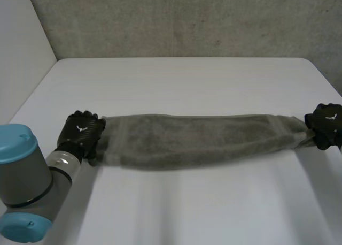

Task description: Fold the towel.

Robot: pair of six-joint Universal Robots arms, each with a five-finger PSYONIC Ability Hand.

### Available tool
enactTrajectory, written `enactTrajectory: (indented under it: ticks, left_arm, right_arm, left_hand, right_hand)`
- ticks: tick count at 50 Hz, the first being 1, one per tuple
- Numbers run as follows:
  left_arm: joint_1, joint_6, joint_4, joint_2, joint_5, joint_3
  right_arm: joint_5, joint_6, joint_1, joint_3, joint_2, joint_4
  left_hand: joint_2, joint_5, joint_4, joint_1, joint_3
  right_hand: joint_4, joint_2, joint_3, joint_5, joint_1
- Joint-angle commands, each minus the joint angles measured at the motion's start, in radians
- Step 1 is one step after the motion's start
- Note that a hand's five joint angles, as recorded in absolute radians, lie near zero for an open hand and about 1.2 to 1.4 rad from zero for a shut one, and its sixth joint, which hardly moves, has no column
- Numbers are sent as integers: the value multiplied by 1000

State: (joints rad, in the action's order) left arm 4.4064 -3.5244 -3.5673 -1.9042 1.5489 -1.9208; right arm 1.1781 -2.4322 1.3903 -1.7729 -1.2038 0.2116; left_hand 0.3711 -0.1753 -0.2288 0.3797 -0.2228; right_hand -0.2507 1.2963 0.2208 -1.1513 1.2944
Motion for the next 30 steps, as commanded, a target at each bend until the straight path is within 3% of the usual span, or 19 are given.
enactTrajectory:
  ticks: [1, 8, 17, 20, 22, 23, 25, 26, 30]
  left_arm:
    - [22, 4, 41, 80, 0, -17]
    - [45, 36, 41, 135, -7, -24]
    - [54, 145, 41, 160, -13, 19]
    - [53, 162, 39, 160, -13, 34]
    - [51, 168, 39, 160, -13, 43]
    - [51, 174, 38, 159, -13, 51]
    - [53, 182, 38, 158, -12, 57]
    - [53, 191, 38, 160, -12, 62]
    - [56, 209, 38, 160, -9, 68]
  right_arm:
    - [-81, 37, -85, 39, -8, -3]
    - [-98, 130, -103, 140, -11, -46]
    - [-74, 65, 3, 294, -56, -150]
    - [-34, 8, 113, 337, -71, -150]
    - [12, -14, 253, 374, -71, -149]
    - [12, -15, 254, 374, -71, -149]
    - [63, -16, 422, 415, -51, -146]
    - [63, -16, 423, 415, -51, -146]
    - [132, -13, 663, 495, 51, -129]
  left_hand:
    - [-134, 113, 54, -143, 48]
    - [-149, 128, 54, -157, 48]
    - [-149, 128, 54, -157, 48]
    - [-149, 128, 54, -157, 48]
    - [-149, 128, 54, -157, 48]
    - [-152, 130, 54, -160, 48]
    - [-152, 130, 54, -160, 48]
    - [-152, 130, 54, -160, 48]
    - [-158, 136, 54, -166, 48]
  right_hand:
    - [76, 100, -46, -70, 102]
    - [76, 100, -46, -70, 102]
    - [76, 100, -46, -70, 102]
    - [76, 100, -46, -70, 102]
    - [76, 100, -46, -70, 102]
    - [76, 100, -46, -70, 102]
    - [76, 100, -46, -70, 102]
    - [76, 100, -46, -70, 102]
    - [76, 100, -46, -70, 102]
